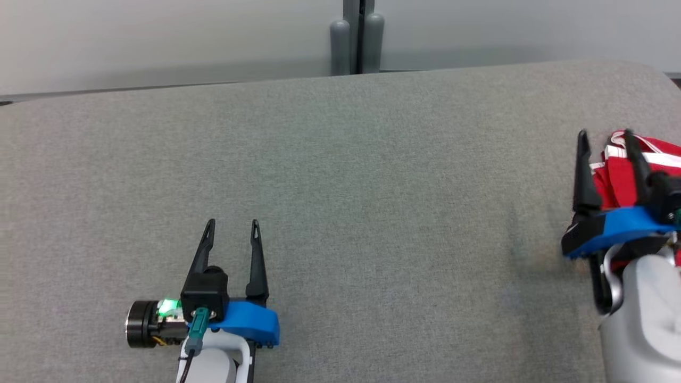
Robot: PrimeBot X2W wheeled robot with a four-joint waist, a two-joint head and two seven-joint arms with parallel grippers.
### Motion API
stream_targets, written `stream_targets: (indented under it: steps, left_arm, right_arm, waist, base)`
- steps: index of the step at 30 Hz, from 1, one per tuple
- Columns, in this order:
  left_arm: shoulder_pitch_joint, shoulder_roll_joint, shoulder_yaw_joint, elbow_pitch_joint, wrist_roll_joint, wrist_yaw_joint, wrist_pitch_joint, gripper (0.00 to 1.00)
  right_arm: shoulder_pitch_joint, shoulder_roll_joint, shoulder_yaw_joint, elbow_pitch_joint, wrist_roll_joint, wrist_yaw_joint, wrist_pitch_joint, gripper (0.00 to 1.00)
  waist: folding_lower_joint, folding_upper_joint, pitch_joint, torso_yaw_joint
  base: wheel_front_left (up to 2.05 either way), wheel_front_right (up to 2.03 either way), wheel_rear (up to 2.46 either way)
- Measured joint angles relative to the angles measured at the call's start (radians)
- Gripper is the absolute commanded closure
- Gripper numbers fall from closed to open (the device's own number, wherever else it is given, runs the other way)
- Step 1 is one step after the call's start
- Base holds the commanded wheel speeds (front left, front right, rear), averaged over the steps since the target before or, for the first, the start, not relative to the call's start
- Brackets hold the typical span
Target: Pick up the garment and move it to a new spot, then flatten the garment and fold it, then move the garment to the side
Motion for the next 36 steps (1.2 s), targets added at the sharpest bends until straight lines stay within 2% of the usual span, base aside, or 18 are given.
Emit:
stream_targets:
  steps: [8,15,21,36]
  left_arm:
    - [0.054,0.0,0.032,-0.006,-0.008,0.001,0.0,0.0]
    - [0.09,0.0,0.06,0.014,-0.028,0.0,0.0,0.0]
    - [0.122,0.0,0.099,0.025,-0.026,-0.018,0.0,0.0]
    - [0.173,0.0,0.159,0.012,-0.063,-0.076,0.0,0.0]
  right_arm:
    - [0.168,0.043,0.099,-0.01,0.046,0.0,0.0,0.0]
    - [0.243,0.052,0.13,0.007,0.086,0.0,0.0,0.0]
    - [0.279,0.054,0.18,0.01,0.129,0.0,0.0,0.0]
    - [0.294,0.054,0.198,-0.002,0.159,0.0,0.0,0.0]
  waist:
    - [-0.0001,-0.0001,-0.067,0.058]
    - [0.0,0.0,-0.113,0.086]
    - [-0.0001,-0.0001,-0.164,0.094]
    - [0.0,0.0,-0.231,0.078]
  base:
    - [0.0,0.0,0.0]
    - [0.0,0.0,0.0]
    - [0.0,0.0,0.0]
    - [0.0,0.0,0.0]
